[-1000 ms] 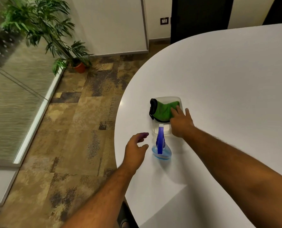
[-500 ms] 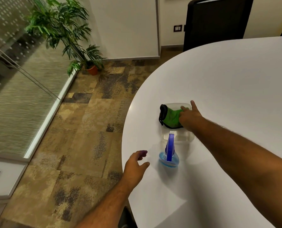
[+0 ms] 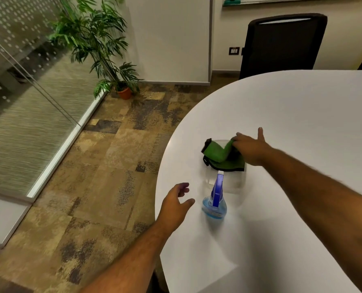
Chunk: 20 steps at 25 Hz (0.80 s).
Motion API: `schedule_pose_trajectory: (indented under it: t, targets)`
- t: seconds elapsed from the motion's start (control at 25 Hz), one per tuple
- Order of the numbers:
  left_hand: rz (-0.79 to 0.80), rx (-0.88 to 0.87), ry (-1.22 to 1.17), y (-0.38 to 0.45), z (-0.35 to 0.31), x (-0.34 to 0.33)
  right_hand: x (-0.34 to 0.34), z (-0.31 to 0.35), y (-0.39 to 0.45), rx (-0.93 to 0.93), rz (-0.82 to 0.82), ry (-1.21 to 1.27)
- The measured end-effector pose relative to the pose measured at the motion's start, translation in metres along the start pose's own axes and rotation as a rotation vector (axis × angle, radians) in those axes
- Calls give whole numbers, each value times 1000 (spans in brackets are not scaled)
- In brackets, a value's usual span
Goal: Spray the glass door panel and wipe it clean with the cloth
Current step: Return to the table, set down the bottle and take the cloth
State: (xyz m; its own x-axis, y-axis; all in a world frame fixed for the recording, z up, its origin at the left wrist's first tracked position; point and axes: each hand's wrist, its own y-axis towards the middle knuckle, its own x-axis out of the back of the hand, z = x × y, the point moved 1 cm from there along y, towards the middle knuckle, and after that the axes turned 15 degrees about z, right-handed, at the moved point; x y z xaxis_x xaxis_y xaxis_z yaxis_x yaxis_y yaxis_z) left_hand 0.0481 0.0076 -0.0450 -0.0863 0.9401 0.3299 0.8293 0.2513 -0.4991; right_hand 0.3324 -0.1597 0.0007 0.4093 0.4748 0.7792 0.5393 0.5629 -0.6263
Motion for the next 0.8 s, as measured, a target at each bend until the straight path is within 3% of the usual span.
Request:
schedule_pose_trajectory:
  t: [0.36,0.52,0.64,0.8]
  targets:
    - [-42,-98,-42,-17,-40,7,33,5,-84,191,-658,869]
    - [-83,-169,-167,-35,-53,25,75,33,-145,365,-925,1125]
    - [-85,-239,-276,-51,-61,47,111,61,-185,484,-979,1153]
    - [-95,-334,-391,-77,-67,84,145,120,-215,625,-930,1165]
